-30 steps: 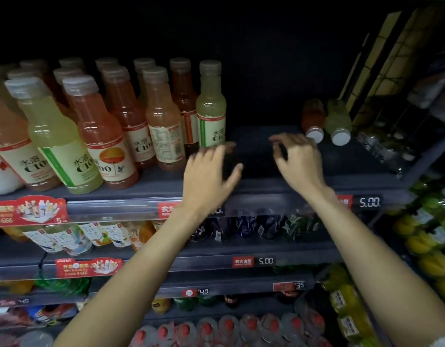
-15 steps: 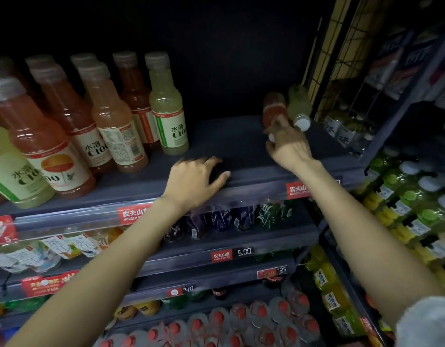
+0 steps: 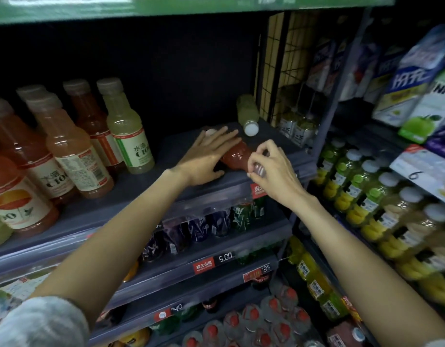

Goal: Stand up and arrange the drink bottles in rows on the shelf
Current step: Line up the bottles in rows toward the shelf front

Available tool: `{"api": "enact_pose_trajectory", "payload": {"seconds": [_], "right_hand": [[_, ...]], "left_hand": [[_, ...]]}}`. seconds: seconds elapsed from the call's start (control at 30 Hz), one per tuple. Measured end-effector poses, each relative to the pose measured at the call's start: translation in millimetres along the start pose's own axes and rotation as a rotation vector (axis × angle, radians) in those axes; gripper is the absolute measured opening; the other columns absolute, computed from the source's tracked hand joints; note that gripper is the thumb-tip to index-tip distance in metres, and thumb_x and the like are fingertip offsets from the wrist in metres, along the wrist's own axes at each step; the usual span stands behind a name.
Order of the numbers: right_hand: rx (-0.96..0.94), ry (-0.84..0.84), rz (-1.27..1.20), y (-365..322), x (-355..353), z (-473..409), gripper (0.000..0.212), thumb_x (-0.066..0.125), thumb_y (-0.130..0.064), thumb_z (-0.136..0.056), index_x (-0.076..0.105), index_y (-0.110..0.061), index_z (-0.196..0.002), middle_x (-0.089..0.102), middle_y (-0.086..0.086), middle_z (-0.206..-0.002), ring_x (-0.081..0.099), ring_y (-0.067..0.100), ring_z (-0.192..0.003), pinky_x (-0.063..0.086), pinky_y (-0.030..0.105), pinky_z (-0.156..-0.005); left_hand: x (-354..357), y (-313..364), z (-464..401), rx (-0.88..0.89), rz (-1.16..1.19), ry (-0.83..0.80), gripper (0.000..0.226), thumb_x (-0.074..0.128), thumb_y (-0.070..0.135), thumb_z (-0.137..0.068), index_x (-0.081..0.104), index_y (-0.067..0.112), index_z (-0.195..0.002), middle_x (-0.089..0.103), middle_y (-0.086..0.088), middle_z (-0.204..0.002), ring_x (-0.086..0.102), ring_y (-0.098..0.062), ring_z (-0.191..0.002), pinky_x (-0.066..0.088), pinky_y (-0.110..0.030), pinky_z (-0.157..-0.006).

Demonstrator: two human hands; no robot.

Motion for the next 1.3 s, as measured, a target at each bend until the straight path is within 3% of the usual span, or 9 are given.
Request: {"api": "enact_pose_trajectory", "payload": {"seconds": [0.1, 0.27, 0.43, 0.57, 0.67, 0.8, 0.9, 1.03, 1.3], "right_hand": [[-0.034, 0.102, -0.117, -10, -17, 5, 0.019, 0.071, 0.0, -0.074, 0.061, -0.015, -0.083, 0.043, -0.005, -0.104, 0.046, 0.018, -0.094, 0.042, 0.032, -0.078], [-0.018, 0.283, -0.495, -28, -47, -5, 0.057, 0.072, -0.005, -0.078, 0.047, -0.018, -0.128, 0.047, 0.002, -0.122, 0.05, 0.009, -0.115, 0.044, 0.024, -0.098], [0.202, 0.065, -0.59, -23, -10, -25, 0.077, 0.077, -0.015, -0.077, 0.031, -0.015, -0.139, 0.045, 0.005, -0.133, 0.05, 0.016, -0.118, 0.048, 0.033, -0.098], [0.112, -0.168, -0.616, -55, 35, -38, 0.078, 0.077, -0.026, -0.077, 0.03, -0.02, -0.139, 0.049, 0.003, -0.135, 0.051, 0.016, -0.12, 0.048, 0.042, -0.098], [0.086, -0.16, -0.595, -78, 53, -48, 0.078, 0.077, -0.035, -0.076, 0.032, -0.021, -0.138, 0.059, 0.004, -0.125, 0.06, 0.018, -0.109, 0.052, 0.042, -0.09], [0.02, -0.156, -0.588, -101, 73, -56, 0.074, 0.075, -0.037, -0.077, 0.035, -0.024, -0.137, 0.063, -0.001, -0.119, 0.063, 0.015, -0.102, 0.054, 0.033, -0.085], [-0.024, -0.2, -0.64, -123, 86, -65, 0.075, 0.078, -0.032, -0.075, 0.037, -0.024, -0.138, 0.057, -0.012, -0.113, 0.058, 0.002, -0.094, 0.046, 0.01, -0.074], [-0.006, -0.155, -0.691, -141, 103, -72, 0.074, 0.081, -0.033, -0.071, 0.041, -0.019, -0.131, 0.054, -0.012, -0.111, 0.058, 0.006, -0.096, 0.052, 0.028, -0.081], [0.148, -0.056, -0.563, -160, 119, -78, 0.061, 0.077, -0.035, -0.073, 0.041, -0.017, -0.118, 0.057, -0.005, -0.109, 0.055, 0.01, -0.09, 0.05, 0.034, -0.078]], "left_hand": [[-6, 8, -4, 0.02, 0.06, 0.101, 0.084, 0.072, 0.028, -0.083, 0.024, 0.018, -0.15, 0.029, -0.004, -0.155, 0.02, -0.019, -0.145, 0.006, -0.039, -0.118], [-41, 11, 24, -0.069, 0.133, 0.489, 0.082, 0.081, 0.045, -0.07, 0.048, 0.012, -0.138, 0.059, -0.009, -0.131, 0.058, -0.029, -0.118, 0.042, -0.044, -0.105], [-52, -2, 52, -0.334, 0.388, 0.595, 0.085, 0.081, 0.05, -0.067, 0.047, 0.02, -0.139, 0.06, 0.002, -0.131, 0.057, -0.014, -0.118, 0.045, -0.029, -0.097], [-54, -18, 73, -0.504, 0.698, 0.657, 0.063, 0.079, 0.045, -0.073, 0.055, 0.025, -0.128, 0.067, 0.015, -0.107, 0.062, 0.002, -0.099, 0.051, -0.022, -0.09], [-55, -25, 88, -0.563, 0.789, 0.671, 0.048, 0.078, 0.04, -0.076, 0.059, 0.03, -0.118, 0.07, 0.015, -0.099, 0.064, 0.004, -0.092, 0.054, -0.026, -0.085], [-66, -38, 118, -0.633, 0.608, 0.662, 0.054, 0.07, 0.04, -0.084, 0.049, 0.027, -0.131, 0.062, 0.014, -0.112, 0.058, 0.001, -0.098, 0.041, -0.007, -0.08], [-72, -55, 161, -0.746, 0.205, 0.819, 0.063, 0.059, 0.049, -0.09, 0.037, 0.021, -0.142, 0.054, -0.01, -0.13, 0.054, -0.024, -0.114, 0.041, -0.028, -0.09], [-70, -85, 205, -0.888, -0.017, 1.021, 0.065, 0.056, 0.039, -0.092, 0.035, 0.003, -0.142, 0.043, -0.019, -0.14, 0.041, -0.032, -0.127, 0.031, -0.036, -0.107], [-77, -105, 206, -0.906, -0.09, 0.893, 0.077, 0.068, 0.034, -0.087, 0.031, -0.002, -0.145, 0.046, -0.025, -0.134, 0.043, -0.04, -0.12, 0.038, -0.044, -0.1]]}}
Point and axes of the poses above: each hand's wrist, its own z-axis away from the middle knuckle, its own x-axis out of the palm, y = z × x, the point moved 5 cm from there along -z, towards the middle knuckle
